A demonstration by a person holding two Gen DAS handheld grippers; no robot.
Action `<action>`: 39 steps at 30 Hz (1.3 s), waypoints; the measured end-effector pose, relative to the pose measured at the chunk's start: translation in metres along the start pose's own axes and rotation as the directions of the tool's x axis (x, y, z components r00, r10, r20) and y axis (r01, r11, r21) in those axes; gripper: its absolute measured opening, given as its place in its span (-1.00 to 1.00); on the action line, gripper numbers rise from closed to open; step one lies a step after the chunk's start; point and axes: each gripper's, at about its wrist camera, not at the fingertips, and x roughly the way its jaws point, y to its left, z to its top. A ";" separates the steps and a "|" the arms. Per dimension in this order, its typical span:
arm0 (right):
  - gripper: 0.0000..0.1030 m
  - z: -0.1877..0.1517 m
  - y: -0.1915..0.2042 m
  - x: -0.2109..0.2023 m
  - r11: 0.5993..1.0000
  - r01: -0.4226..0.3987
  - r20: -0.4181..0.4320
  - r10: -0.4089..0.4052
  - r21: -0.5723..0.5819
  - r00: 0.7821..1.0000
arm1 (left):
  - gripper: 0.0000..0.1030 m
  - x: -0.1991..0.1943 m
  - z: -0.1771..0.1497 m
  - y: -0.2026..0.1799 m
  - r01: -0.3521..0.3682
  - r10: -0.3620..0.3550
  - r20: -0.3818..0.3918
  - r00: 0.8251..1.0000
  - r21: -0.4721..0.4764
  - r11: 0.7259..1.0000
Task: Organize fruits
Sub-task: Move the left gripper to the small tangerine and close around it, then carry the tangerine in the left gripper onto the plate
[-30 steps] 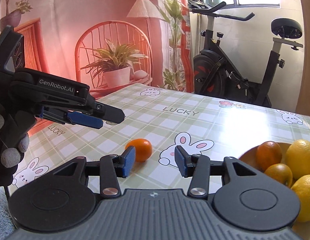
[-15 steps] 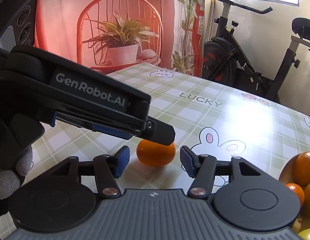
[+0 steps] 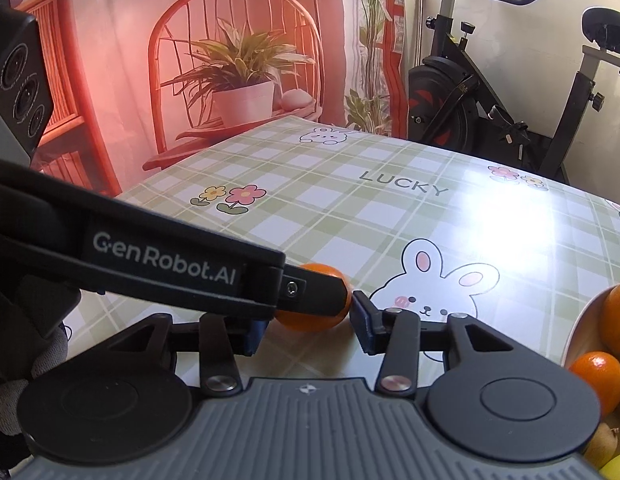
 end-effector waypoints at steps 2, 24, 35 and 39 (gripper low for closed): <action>-0.10 -0.002 -0.001 -0.003 1.000 -0.004 0.004 0.004 0.009 1.000 | -0.15 -0.003 -0.002 -0.005 -0.007 0.006 0.006 1.000 0.022 1.000; -0.10 -0.023 -0.030 -0.092 0.994 0.011 0.156 -0.028 0.110 0.987 | -0.17 -0.019 -0.015 -0.106 0.026 -0.033 0.039 0.999 0.170 0.985; -0.10 -0.051 -0.074 -0.160 0.971 0.110 0.199 -0.153 0.211 0.968 | -0.17 0.004 -0.032 -0.193 0.117 -0.112 -0.034 0.993 0.309 0.944; -0.10 -0.066 -0.092 -0.184 0.953 0.149 0.200 -0.206 0.264 0.958 | -0.17 0.018 -0.043 -0.217 0.149 -0.133 -0.070 0.989 0.354 0.923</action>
